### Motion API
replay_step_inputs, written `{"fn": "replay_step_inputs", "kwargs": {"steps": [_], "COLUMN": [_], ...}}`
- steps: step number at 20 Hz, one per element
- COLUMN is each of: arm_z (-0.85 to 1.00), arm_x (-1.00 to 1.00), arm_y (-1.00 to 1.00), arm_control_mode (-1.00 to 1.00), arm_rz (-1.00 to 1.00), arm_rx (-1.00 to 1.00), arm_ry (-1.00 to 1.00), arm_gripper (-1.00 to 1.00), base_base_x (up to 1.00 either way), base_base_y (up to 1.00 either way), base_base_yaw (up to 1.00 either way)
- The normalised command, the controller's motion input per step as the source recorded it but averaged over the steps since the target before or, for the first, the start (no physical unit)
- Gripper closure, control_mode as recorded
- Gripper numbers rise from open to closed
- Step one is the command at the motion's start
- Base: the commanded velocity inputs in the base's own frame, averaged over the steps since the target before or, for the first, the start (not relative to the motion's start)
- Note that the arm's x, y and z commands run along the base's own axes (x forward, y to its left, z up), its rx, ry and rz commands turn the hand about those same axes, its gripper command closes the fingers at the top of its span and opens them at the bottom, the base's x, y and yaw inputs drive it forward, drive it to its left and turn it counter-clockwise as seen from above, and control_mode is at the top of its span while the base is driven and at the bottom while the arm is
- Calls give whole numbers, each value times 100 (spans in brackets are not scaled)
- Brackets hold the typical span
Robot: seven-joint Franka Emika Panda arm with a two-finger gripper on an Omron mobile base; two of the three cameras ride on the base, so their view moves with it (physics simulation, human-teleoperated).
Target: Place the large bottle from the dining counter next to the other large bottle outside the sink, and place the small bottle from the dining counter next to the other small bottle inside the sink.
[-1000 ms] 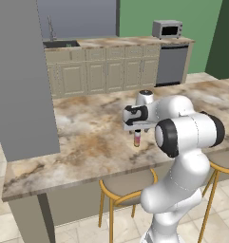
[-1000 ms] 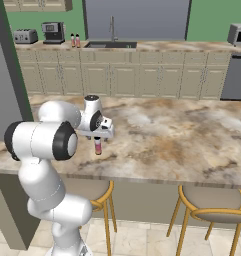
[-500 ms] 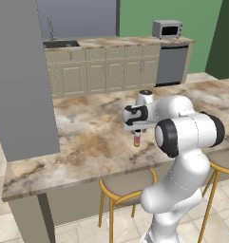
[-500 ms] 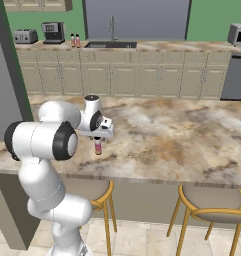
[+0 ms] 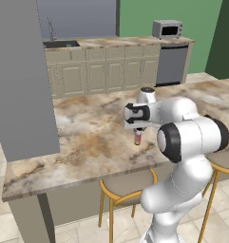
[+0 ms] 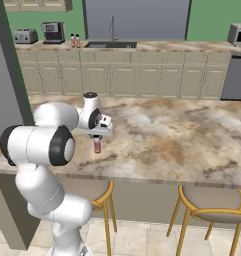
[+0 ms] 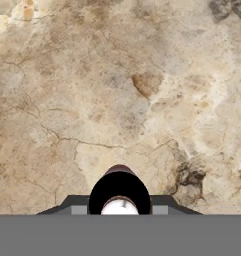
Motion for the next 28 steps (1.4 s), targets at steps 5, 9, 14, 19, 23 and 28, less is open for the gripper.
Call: {"fn": "replay_step_inputs", "kwargs": {"steps": [5, 9, 14, 19, 23, 28], "arm_z": [73, 72, 56, 48, 42, 24], "arm_x": [-97, -89, -80, -56, -43, -30], "arm_y": [0, 0, 0, 0, 0, 0], "arm_control_mode": [-100, -100, -100, -100, -100, -100], "arm_rz": [0, 0, 0, 0, 0, 0], "arm_rx": [7, 5, 0, -8, -9, -2], "arm_ry": [-19, -16, -3, 15, 18, 13], "arm_gripper": [100, 100, 100, 100, 100, 100], "base_base_x": [0, 0, 0, 0, 0, 0], "base_base_y": [0, 0, 0, 0, 0, 0], "base_base_yaw": [0, 0, 0, 0, 0, 0]}}
